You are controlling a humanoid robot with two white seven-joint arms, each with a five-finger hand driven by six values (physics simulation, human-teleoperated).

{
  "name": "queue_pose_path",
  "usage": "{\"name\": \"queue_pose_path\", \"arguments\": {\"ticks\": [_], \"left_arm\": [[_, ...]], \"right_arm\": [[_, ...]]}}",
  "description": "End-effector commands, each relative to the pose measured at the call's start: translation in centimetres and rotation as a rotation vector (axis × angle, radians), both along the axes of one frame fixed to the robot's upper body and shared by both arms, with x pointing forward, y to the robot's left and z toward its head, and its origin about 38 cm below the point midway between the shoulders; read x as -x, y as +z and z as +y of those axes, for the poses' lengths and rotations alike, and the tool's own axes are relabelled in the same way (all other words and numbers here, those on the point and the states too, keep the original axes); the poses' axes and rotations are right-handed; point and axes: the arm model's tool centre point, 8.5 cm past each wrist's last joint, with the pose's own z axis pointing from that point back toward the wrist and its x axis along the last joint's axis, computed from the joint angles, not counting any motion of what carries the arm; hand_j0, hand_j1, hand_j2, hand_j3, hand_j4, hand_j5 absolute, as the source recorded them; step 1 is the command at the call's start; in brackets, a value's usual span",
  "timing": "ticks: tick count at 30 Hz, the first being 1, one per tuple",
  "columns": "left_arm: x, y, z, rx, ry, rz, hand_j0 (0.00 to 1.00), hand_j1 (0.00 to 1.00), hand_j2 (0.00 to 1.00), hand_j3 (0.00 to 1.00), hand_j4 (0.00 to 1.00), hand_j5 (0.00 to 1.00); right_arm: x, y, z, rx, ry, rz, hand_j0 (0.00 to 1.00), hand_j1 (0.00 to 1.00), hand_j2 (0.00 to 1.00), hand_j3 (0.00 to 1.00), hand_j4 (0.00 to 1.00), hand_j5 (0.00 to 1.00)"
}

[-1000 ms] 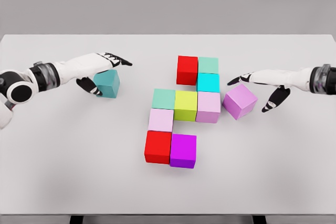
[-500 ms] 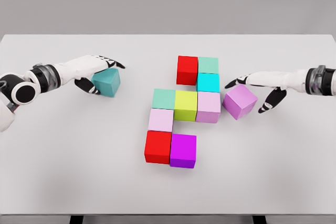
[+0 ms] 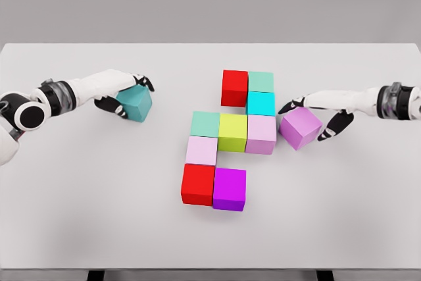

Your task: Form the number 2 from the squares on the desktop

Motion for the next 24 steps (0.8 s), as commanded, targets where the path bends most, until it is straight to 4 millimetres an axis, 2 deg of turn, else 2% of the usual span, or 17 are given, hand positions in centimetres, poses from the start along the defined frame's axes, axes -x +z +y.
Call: {"name": "queue_pose_path", "arguments": {"ticks": [1,11,13,16,20,24], "left_arm": [[0.0,0.0,0.0,0.000,-0.003,-0.002,0.34,0.34,0.34,0.34,0.34,0.34],[-1.2,2.7,-1.3,0.046,-0.013,-0.043,0.33,0.33,0.33,0.33,0.33,0.33],[-1.5,2.8,-3.1,0.071,-0.037,-0.047,0.33,0.33,0.33,0.33,0.33,0.33],[-1.7,2.7,-4.9,0.093,-0.054,-0.049,0.31,0.31,0.31,0.31,0.31,0.31],[-2.3,2.6,-6.1,0.107,-0.057,-0.048,0.31,0.31,0.31,0.31,0.31,0.31],[-3.4,2.0,-7.2,0.126,-0.038,-0.029,0.31,0.31,0.31,0.31,0.31,0.31]], "right_arm": [[0.0,-0.2,0.0,-0.002,-0.004,0.007,0.89,0.89,0.89,0.89,0.89,0.89],[0.0,-0.6,0.0,0.002,-0.004,0.016,0.86,0.86,0.86,0.86,0.86,0.86],[0.1,-0.8,-0.1,0.006,-0.006,0.022,0.83,0.83,0.83,0.83,0.83,0.83],[0.1,-0.9,-0.1,0.007,-0.005,0.023,0.80,0.80,0.80,0.80,0.80,0.80],[0.2,-1.3,-0.1,0.014,-0.002,0.033,0.75,0.75,0.75,0.75,0.75,0.75],[0.1,-1.3,-0.6,0.019,-0.014,0.034,0.75,0.75,0.75,0.75,0.75,0.75]]}}
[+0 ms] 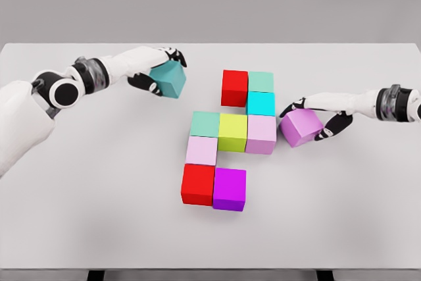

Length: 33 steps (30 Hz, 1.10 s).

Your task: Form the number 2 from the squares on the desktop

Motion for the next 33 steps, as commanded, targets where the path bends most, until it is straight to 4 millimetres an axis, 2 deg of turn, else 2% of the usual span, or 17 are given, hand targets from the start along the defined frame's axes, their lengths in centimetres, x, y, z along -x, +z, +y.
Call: {"name": "queue_pose_path", "arguments": {"ticks": [1,8,12,19,26,33], "left_arm": [[-0.5,-1.1,-1.0,0.019,0.012,0.029,0.31,0.31,0.31,0.31,0.31,0.31],[-1.7,-2.8,-3.3,0.009,0.044,0.066,0.32,0.32,0.32,0.32,0.32,0.32],[-2.5,-2.5,-4.6,0.001,0.047,0.060,0.32,0.32,0.32,0.32,0.32,0.32],[-3.0,-3.0,-6.6,0.016,0.051,0.079,0.32,0.32,0.32,0.32,0.32,0.32],[-3.5,-3.5,-7.0,0.026,0.078,0.091,0.32,0.32,0.32,0.32,0.32,0.32],[-3.4,-3.3,-7.3,0.030,0.068,0.088,0.32,0.32,0.32,0.32,0.32,0.32]], "right_arm": [[0.1,-0.6,-0.5,0.032,0.006,0.009,0.75,0.75,0.75,0.75,0.75,0.75],[-0.5,1.1,-2.0,0.046,-0.011,-0.029,0.73,0.73,0.73,0.73,0.73,0.73],[-0.1,2.5,-3.0,0.046,0.041,-0.071,0.72,0.72,0.72,0.72,0.72,0.72],[0.5,2.9,-3.8,0.059,0.078,-0.089,0.72,0.72,0.72,0.72,0.72,0.72],[1.5,3.5,-4.5,0.062,0.149,-0.112,0.70,0.70,0.70,0.70,0.70,0.70],[1.8,3.4,-4.0,0.105,0.182,-0.121,0.70,0.70,0.70,0.70,0.70,0.70]]}}
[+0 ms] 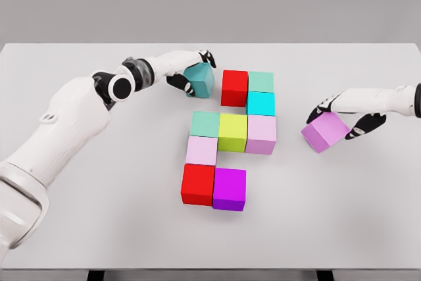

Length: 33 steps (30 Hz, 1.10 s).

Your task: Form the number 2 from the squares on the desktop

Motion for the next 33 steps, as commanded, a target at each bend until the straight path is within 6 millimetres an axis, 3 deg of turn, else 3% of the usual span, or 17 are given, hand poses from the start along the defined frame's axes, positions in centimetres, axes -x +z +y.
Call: {"name": "queue_pose_path", "arguments": {"ticks": [1,7,15,21,30,33], "left_arm": [[0.0,0.2,-0.1,0.008,-0.001,-0.001,0.32,0.32,0.32,0.32,0.32,0.32],[0.2,-0.1,-0.2,0.009,-0.005,0.008,0.32,0.32,0.32,0.32,0.32,0.32],[0.3,-0.3,-0.1,0.008,-0.006,0.012,0.32,0.32,0.32,0.32,0.32,0.32],[0.5,0.3,-0.4,0.011,-0.030,0.008,0.32,0.32,0.32,0.32,0.32,0.32],[0.6,0.4,-0.1,0.001,-0.036,0.020,0.33,0.33,0.33,0.33,0.33,0.33],[0.6,0.4,-0.1,0.003,-0.036,0.021,0.34,0.34,0.34,0.34,0.34,0.34]], "right_arm": [[0.3,0.2,-0.1,0.008,0.006,-0.005,0.70,0.70,0.70,0.70,0.70,0.70],[0.3,1.2,-0.1,0.012,0.014,-0.024,0.70,0.70,0.70,0.70,0.70,0.70],[1.7,2.2,2.6,-0.002,0.115,-0.044,0.70,0.70,0.70,0.70,0.70,0.70],[2.4,2.4,1.9,0.017,0.116,-0.041,0.70,0.70,0.70,0.70,0.70,0.70],[4.4,3.5,5.3,-0.004,0.243,-0.064,0.70,0.70,0.70,0.70,0.70,0.70],[4.6,3.4,5.6,-0.006,0.251,-0.062,0.70,0.70,0.70,0.70,0.70,0.70]]}}
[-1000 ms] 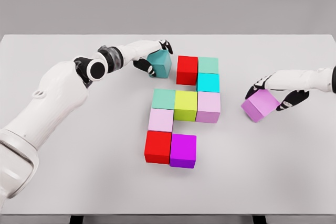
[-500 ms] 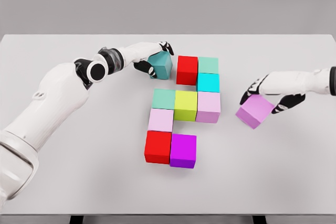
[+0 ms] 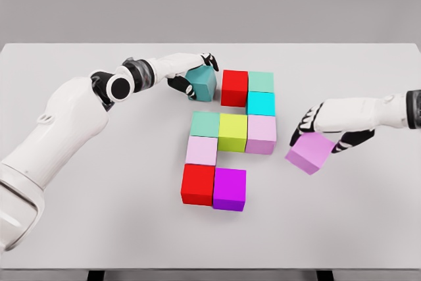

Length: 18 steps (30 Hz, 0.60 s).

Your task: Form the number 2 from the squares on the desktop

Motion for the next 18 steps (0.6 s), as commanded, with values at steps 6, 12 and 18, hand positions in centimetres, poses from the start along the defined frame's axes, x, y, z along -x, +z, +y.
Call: {"name": "queue_pose_path", "arguments": {"ticks": [6,12,18], "left_arm": [[-0.2,0.0,0.6,-0.003,0.026,-0.005,0.75,0.75,0.75,0.75,0.75,0.75],[-0.3,0.0,0.7,-0.004,0.032,-0.005,0.87,0.87,0.87,0.87,0.87,0.87],[-0.3,0.1,0.9,-0.005,0.035,-0.004,0.97,0.97,0.97,0.97,0.97,0.97]], "right_arm": [[0.7,-0.2,0.9,0.005,0.036,0.005,0.71,0.71,0.71,0.71,0.71,0.71],[1.3,-1.1,1.5,0.028,0.064,0.018,0.71,0.71,0.71,0.71,0.71,0.71],[1.6,-1.7,2.6,0.020,0.094,0.033,0.72,0.72,0.72,0.72,0.72,0.72]]}}
